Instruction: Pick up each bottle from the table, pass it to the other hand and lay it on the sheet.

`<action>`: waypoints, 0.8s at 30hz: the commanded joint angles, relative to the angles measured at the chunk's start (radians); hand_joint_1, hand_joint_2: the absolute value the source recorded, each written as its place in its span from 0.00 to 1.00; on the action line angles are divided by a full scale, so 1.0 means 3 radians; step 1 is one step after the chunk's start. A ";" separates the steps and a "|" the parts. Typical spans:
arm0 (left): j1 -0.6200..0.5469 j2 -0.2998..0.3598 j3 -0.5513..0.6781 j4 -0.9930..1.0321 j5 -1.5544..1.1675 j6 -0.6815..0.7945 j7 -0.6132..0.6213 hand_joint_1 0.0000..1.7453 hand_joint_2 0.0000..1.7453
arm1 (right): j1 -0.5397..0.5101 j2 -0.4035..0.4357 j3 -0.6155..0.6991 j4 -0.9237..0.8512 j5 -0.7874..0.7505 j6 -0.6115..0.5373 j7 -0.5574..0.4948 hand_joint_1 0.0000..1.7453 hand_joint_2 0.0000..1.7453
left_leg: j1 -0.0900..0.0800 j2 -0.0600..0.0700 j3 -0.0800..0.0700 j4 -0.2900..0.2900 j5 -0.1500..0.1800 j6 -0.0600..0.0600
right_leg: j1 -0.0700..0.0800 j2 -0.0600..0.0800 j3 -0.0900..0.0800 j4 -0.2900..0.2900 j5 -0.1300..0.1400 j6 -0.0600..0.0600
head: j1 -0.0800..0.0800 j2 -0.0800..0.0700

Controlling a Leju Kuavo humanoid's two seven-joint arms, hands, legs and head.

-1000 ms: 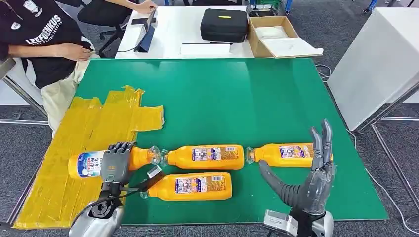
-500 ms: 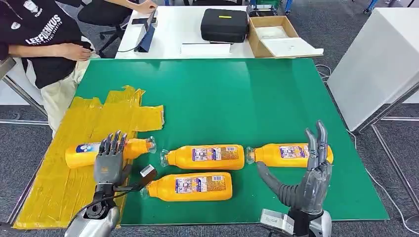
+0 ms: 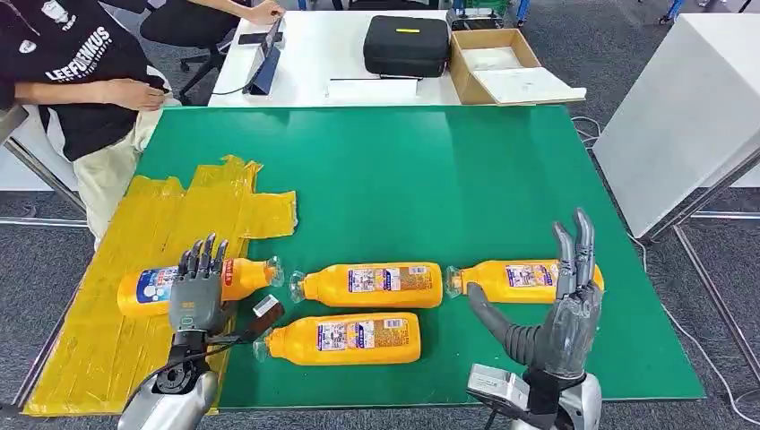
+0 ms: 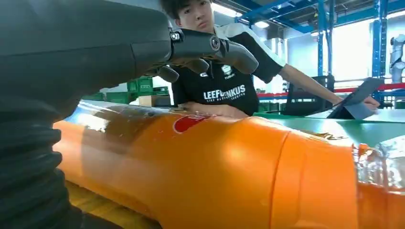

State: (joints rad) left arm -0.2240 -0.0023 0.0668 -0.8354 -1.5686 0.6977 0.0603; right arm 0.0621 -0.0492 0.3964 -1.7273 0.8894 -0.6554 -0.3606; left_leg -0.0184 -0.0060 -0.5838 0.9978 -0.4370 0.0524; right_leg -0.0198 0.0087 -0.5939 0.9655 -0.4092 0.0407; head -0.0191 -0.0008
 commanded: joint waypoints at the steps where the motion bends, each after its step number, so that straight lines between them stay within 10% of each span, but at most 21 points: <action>1: 0.0221 -0.0251 -0.0082 -0.0843 0.0210 0.0001 -0.0219 0.00 1.00 | -0.0182 -0.0118 -0.0292 0.0192 0.1167 0.0119 0.0910 0.00 1.00 | 0.0005 -0.0001 0.0005 0.0002 -0.0004 -0.0010 | 0.0005 -0.0004 0.0008 -0.0004 -0.0002 -0.0005 | 0.0000 0.0000; 9: 0.0849 -0.0129 -0.0763 -0.2778 0.0396 -0.0046 -0.0084 0.00 1.00 | -0.0256 -0.0721 -0.0442 0.0330 0.1640 0.1320 0.1561 0.00 1.00 | -0.0001 -0.0002 -0.0001 0.0005 -0.0005 -0.0007 | -0.0003 -0.0003 0.0005 -0.0003 -0.0002 -0.0003 | 0.0001 0.0000; 24: 0.0750 -0.0082 -0.1140 -0.2614 0.0893 -0.0026 -0.0333 0.00 1.00 | -0.0645 -0.0819 -0.0553 0.0939 0.1617 0.2200 0.1671 0.00 1.00 | -0.0001 0.0002 0.0009 -0.0001 -0.0005 -0.0008 | -0.0002 0.0000 0.0011 -0.0007 0.0001 -0.0005 | 0.0000 0.0000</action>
State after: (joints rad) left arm 0.0406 -0.0568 -0.1789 -1.6617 -1.3685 0.6954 -0.0294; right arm 0.0086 -0.2720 0.2651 -1.6807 1.4034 -0.0872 0.1434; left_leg -0.0199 -0.0069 -0.5842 0.9978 -0.4378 0.0537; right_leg -0.0215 0.0082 -0.5937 0.9650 -0.4092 0.0412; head -0.0191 -0.0008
